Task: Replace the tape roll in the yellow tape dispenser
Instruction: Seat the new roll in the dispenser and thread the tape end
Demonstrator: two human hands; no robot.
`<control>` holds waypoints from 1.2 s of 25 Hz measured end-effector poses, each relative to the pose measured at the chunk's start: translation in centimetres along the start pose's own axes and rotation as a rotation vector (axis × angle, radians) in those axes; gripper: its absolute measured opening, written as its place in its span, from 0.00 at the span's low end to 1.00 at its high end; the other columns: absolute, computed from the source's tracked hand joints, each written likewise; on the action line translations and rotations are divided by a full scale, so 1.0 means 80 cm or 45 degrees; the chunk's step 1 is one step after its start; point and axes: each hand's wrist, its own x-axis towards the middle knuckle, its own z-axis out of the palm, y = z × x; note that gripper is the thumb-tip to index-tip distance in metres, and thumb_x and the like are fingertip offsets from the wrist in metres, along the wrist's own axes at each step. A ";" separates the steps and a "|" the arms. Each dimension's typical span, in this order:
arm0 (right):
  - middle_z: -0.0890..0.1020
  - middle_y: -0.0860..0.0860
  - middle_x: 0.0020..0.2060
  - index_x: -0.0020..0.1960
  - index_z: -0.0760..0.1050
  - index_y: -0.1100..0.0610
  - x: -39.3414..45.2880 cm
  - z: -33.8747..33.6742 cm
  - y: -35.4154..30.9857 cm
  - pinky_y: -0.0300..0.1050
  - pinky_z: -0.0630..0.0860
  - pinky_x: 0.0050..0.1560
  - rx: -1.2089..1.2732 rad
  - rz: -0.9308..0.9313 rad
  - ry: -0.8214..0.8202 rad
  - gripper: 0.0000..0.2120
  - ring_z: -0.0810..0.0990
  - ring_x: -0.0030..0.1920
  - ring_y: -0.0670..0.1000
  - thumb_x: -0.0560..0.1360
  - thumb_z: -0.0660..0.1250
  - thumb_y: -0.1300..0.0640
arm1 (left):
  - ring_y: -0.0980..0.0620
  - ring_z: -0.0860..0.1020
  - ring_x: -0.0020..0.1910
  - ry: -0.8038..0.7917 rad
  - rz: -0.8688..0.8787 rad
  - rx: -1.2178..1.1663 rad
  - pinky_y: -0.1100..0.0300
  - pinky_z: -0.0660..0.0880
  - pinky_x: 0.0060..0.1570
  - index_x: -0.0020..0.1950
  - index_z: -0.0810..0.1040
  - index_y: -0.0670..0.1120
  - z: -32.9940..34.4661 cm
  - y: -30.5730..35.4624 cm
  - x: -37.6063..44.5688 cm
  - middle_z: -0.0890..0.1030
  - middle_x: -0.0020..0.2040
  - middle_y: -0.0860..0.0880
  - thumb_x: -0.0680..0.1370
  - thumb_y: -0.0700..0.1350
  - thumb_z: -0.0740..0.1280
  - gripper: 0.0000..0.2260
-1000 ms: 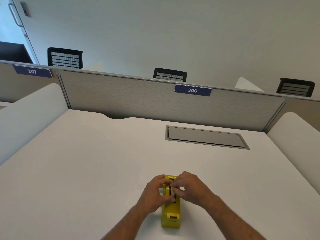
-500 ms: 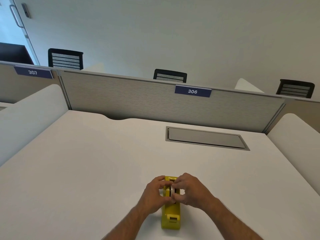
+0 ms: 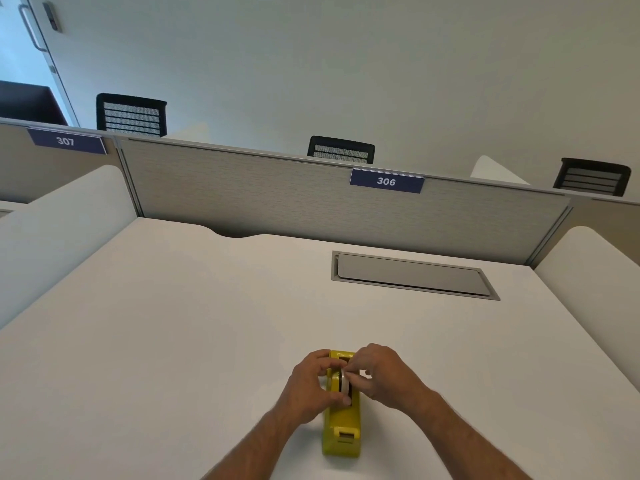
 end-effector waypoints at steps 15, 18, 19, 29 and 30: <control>0.86 0.45 0.46 0.52 0.85 0.47 -0.002 0.005 0.001 0.33 0.69 0.43 0.059 0.008 -0.004 0.14 0.74 0.44 0.42 0.72 0.66 0.45 | 0.57 0.75 0.58 0.026 0.016 0.011 0.62 0.74 0.54 0.49 0.75 0.72 0.002 0.003 -0.002 0.71 0.66 0.60 0.58 0.55 0.82 0.26; 0.87 0.46 0.44 0.51 0.85 0.48 0.000 0.003 0.002 0.35 0.70 0.43 0.072 0.030 0.018 0.10 0.77 0.45 0.44 0.75 0.67 0.48 | 0.56 0.75 0.58 0.025 0.001 0.014 0.62 0.74 0.53 0.52 0.77 0.69 0.002 0.003 -0.002 0.71 0.67 0.60 0.58 0.54 0.82 0.27; 0.87 0.46 0.45 0.51 0.85 0.48 0.000 0.003 0.002 0.37 0.71 0.44 0.063 0.033 0.016 0.10 0.78 0.45 0.45 0.76 0.67 0.48 | 0.56 0.75 0.58 0.021 0.000 0.014 0.62 0.74 0.54 0.52 0.77 0.69 0.002 0.003 -0.002 0.70 0.66 0.60 0.58 0.54 0.82 0.27; 0.85 0.46 0.44 0.51 0.83 0.49 -0.003 0.000 -0.002 0.40 0.76 0.45 -0.008 -0.003 0.017 0.15 0.76 0.45 0.46 0.69 0.68 0.43 | 0.55 0.74 0.60 -0.012 0.004 -0.020 0.62 0.73 0.54 0.52 0.76 0.72 -0.003 0.008 -0.005 0.69 0.66 0.61 0.62 0.52 0.80 0.25; 0.85 0.46 0.44 0.52 0.83 0.49 -0.003 0.001 -0.002 0.41 0.76 0.45 -0.029 -0.012 0.002 0.17 0.76 0.45 0.46 0.69 0.67 0.42 | 0.55 0.74 0.60 -0.019 0.000 -0.019 0.62 0.73 0.54 0.50 0.75 0.73 -0.003 0.009 -0.005 0.69 0.65 0.62 0.62 0.51 0.80 0.25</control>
